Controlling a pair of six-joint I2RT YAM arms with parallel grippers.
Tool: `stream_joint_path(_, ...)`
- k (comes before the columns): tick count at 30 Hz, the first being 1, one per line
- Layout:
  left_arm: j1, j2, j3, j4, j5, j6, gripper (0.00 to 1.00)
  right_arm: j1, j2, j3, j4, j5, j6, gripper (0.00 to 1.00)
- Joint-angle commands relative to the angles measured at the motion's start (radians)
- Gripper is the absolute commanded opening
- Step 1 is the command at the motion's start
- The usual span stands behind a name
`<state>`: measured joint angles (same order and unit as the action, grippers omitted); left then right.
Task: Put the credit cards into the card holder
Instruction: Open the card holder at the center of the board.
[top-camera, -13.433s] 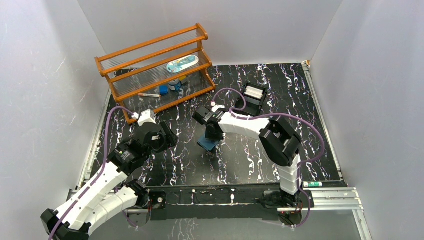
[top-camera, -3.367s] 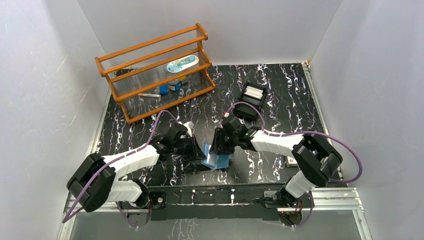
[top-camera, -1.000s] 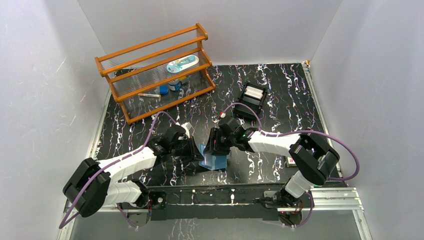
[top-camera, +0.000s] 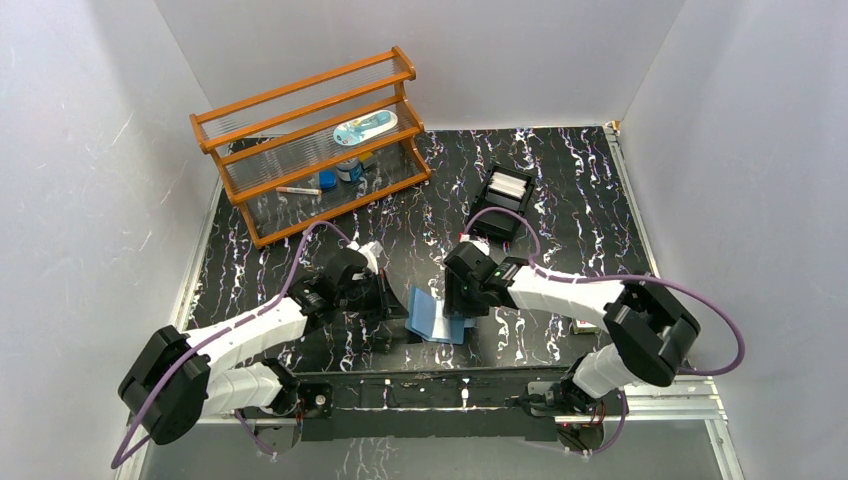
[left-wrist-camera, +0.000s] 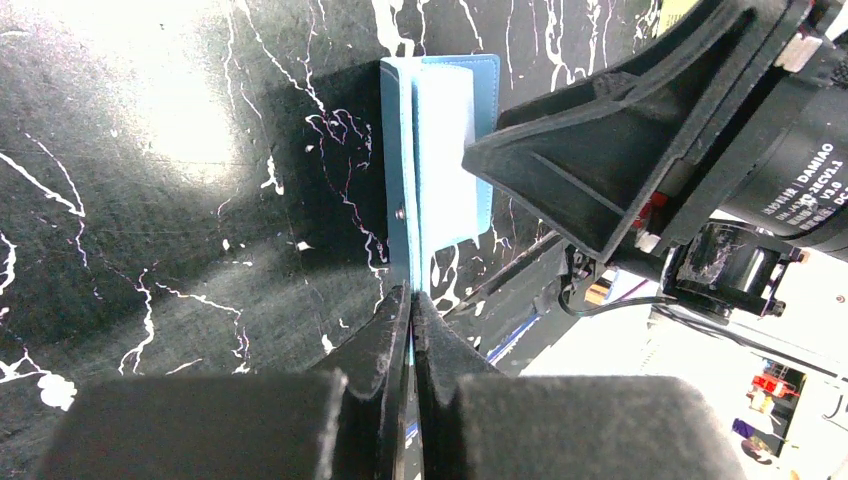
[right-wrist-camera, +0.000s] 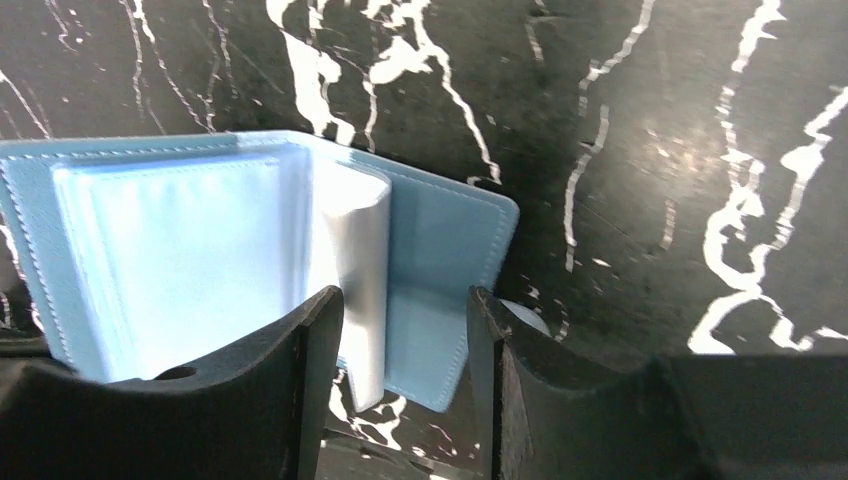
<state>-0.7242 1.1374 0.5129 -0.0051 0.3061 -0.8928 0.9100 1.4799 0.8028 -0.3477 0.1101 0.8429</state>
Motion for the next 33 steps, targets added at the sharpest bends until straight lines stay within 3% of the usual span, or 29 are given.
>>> stream_joint_path(1,-0.006,-0.016,0.0,0.023,0.016,0.017,0.0,-0.002,-0.07,-0.015,-0.109,0.075,-0.021,0.56)
stream_joint_path(4,-0.006,0.007,-0.009,0.063,0.042,0.016,0.02,-0.002,-0.072,-0.027,-0.094,0.071,-0.02,0.53)
stream_joint_path(11,-0.005,0.05,-0.002,0.097,0.082,0.018,0.26,-0.003,-0.073,-0.042,-0.08,0.065,-0.012,0.51)
stream_joint_path(17,-0.006,0.083,0.014,0.105,0.089,0.021,0.35,-0.002,-0.083,-0.04,-0.077,0.064,-0.014,0.5)
stream_joint_path(22,-0.006,0.1,0.021,0.106,0.087,0.022,0.35,-0.002,-0.082,-0.013,-0.103,0.067,-0.014,0.49)
stream_joint_path(33,-0.005,0.068,-0.023,0.05,0.002,-0.01,0.25,-0.002,-0.069,0.062,-0.15,0.067,-0.014,0.52)
